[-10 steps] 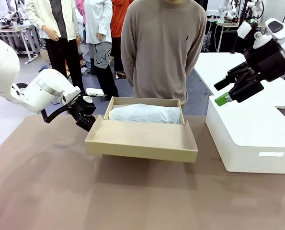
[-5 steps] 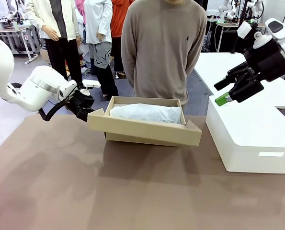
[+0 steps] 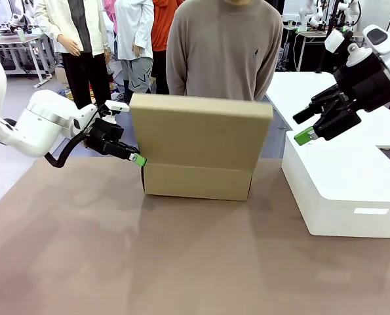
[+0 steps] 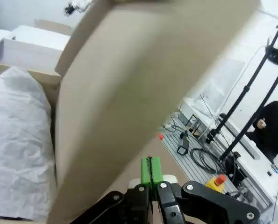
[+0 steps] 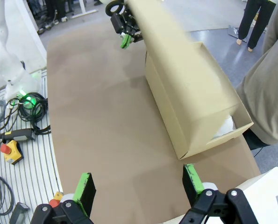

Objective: Pack the shoes into the box.
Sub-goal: Close the Shoes Box.

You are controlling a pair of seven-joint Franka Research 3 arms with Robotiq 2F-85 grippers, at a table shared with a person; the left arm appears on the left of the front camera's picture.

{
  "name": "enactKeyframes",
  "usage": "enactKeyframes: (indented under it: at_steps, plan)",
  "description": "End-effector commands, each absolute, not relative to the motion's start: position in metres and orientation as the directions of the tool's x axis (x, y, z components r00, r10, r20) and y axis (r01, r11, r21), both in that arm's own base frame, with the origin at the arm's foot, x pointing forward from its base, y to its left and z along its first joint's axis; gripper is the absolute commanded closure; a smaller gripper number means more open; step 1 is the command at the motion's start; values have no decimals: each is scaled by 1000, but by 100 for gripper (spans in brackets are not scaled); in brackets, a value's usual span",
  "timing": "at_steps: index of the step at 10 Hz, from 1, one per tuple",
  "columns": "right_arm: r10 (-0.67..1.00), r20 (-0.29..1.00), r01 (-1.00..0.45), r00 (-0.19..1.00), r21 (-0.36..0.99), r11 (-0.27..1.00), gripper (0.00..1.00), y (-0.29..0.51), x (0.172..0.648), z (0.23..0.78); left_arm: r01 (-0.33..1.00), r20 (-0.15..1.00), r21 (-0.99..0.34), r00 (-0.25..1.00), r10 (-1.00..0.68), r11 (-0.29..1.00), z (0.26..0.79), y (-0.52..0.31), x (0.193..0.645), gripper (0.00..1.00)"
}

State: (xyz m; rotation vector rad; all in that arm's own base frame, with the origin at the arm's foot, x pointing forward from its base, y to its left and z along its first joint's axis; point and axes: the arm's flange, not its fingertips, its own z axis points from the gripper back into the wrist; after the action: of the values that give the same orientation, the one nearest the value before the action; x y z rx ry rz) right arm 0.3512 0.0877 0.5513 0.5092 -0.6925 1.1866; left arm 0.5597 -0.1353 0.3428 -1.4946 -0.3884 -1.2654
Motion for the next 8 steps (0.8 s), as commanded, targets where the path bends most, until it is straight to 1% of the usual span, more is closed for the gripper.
enactKeyframes:
  at_steps: [1, 2, 3, 5, 6, 7, 8]
  plan:
    - [641, 745, -959, 186, -5, 284, 0, 89, 354, 551, 820, 862, -488, 400, -311, -299, 356, -138, 547, 100]
    - [641, 745, -959, 186, -5, 284, 0, 89, 354, 551, 868, 873, -449, 373, -314, -215, 361, -137, 545, 100]
    - [641, 745, -959, 186, -5, 284, 0, 89, 354, 551, 918, 888, -382, 334, -315, -104, 366, -136, 542, 100]
    - [641, 745, -959, 186, -5, 284, 0, 89, 354, 551, 964, 895, -259, 262, -361, 58, 381, -131, 536, 100]
    - [641, 745, -959, 186, -5, 284, 0, 89, 354, 551, 969, 892, -227, 249, -377, 103, 386, -129, 537, 100]
    - [641, 745, -959, 186, -5, 284, 0, 89, 354, 551, 969, 889, -214, 245, -386, 121, 390, -126, 538, 100]
    - [641, 745, -959, 186, -5, 284, 0, 89, 354, 551, 978, 877, -188, 211, -432, 94, 390, -123, 543, 100]
